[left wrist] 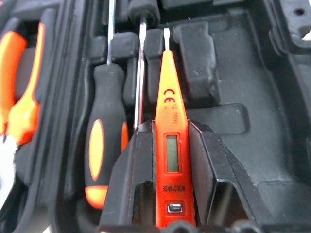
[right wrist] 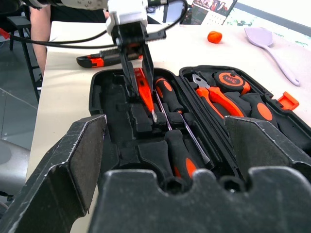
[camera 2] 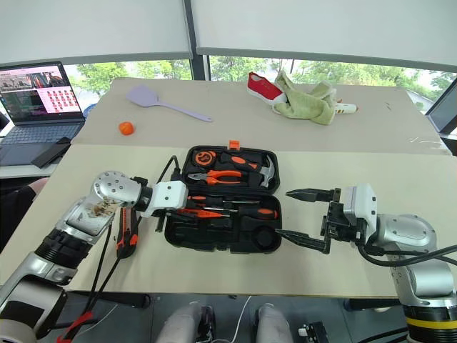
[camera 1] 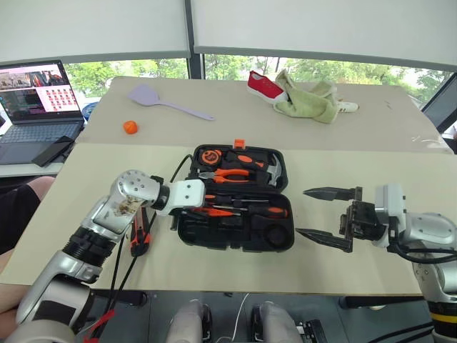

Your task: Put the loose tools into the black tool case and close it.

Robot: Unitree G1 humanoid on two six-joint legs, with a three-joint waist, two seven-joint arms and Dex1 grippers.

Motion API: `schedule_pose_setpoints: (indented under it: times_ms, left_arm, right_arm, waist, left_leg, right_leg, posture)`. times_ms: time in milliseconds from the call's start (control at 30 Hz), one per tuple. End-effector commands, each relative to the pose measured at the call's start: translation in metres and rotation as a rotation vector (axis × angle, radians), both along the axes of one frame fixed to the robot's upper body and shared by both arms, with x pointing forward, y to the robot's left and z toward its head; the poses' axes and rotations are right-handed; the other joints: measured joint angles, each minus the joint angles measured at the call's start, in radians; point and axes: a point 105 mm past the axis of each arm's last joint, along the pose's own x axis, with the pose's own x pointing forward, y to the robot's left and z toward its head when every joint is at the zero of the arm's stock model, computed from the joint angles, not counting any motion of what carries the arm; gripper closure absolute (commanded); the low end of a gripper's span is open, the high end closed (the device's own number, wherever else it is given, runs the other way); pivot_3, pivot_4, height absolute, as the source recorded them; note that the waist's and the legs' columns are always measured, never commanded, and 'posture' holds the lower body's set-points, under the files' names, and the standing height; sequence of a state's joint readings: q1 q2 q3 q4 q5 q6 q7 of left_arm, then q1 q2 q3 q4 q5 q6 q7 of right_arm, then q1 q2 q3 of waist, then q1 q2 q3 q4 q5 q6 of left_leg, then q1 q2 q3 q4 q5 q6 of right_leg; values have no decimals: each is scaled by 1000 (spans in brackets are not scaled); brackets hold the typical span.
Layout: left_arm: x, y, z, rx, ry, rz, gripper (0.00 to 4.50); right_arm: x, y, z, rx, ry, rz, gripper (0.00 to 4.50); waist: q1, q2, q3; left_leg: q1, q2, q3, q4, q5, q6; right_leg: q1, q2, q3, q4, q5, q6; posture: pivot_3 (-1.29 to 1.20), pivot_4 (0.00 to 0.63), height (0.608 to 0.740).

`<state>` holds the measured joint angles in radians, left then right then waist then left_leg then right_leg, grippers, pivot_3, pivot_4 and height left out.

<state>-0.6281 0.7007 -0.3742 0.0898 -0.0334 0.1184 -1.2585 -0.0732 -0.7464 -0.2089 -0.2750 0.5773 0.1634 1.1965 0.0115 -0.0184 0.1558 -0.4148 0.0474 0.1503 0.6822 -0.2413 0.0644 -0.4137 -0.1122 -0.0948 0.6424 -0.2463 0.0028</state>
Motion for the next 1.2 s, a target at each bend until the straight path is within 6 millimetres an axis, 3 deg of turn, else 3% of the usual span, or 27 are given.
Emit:
schedule_pose_setpoints:
  times_ms: [33,300,500,633,800,933,1067,1200]
  left_arm:
    - [-3,0,-4,36,2,11,3706]
    - [-8,-7,-7,65,88,48,3706]
    - [-4,-21,22,-95,-29,20,1874]
    - [-5,-23,47,-250,-62,43,1874]
    - [-3,-14,39,-306,-70,101,1874]
    - [-7,-12,29,-322,-52,80,2917]
    - [-9,-9,15,-304,-48,74,4424]
    - [-10,-10,6,-297,-70,62,4424]
  right_arm:
    - [-4,-1,12,10,-40,5,0]
    - [-5,1,12,12,-32,14,0]
    - [-5,0,12,12,-26,15,0]
    - [-5,0,10,9,-16,18,0]
    - [-3,1,9,13,-14,20,0]
    - [-2,2,9,17,-11,17,0]
    - [-1,0,8,18,-9,10,0]
    - [-1,0,7,21,-8,8,0]
  waist:
    - [0,0,0]
    - [1,0,0]
    - [1,0,0]
    - [2,0,0]
    - [-1,0,0]
    - [1,0,0]
    - [2,0,0]
    - [1,0,0]
  left_leg:
    - [0,0,0,0,0,0]
    - [0,0,0,1,0,0]
    - [0,0,0,1,0,0]
    - [-1,0,0,2,0,0]
    - [0,0,0,2,0,0]
    - [0,0,0,2,0,0]
    - [0,-1,0,2,0,0]
    - [0,0,0,2,0,0]
  right_leg:
    - [0,0,0,0,0,0]
    - [0,0,0,0,0,0]
    - [0,0,0,1,0,1]
    - [0,-1,0,1,0,1]
    - [0,0,1,2,0,1]
    - [1,0,0,2,0,1]
    - [1,-1,0,2,0,1]
    - [1,-1,0,2,0,1]
  posture:
    - [0,150,740]
    - [0,150,740]
    - [0,150,740]
    - [0,150,740]
    - [0,150,740]
    - [0,150,740]
    - [0,150,740]
    - [0,150,740]
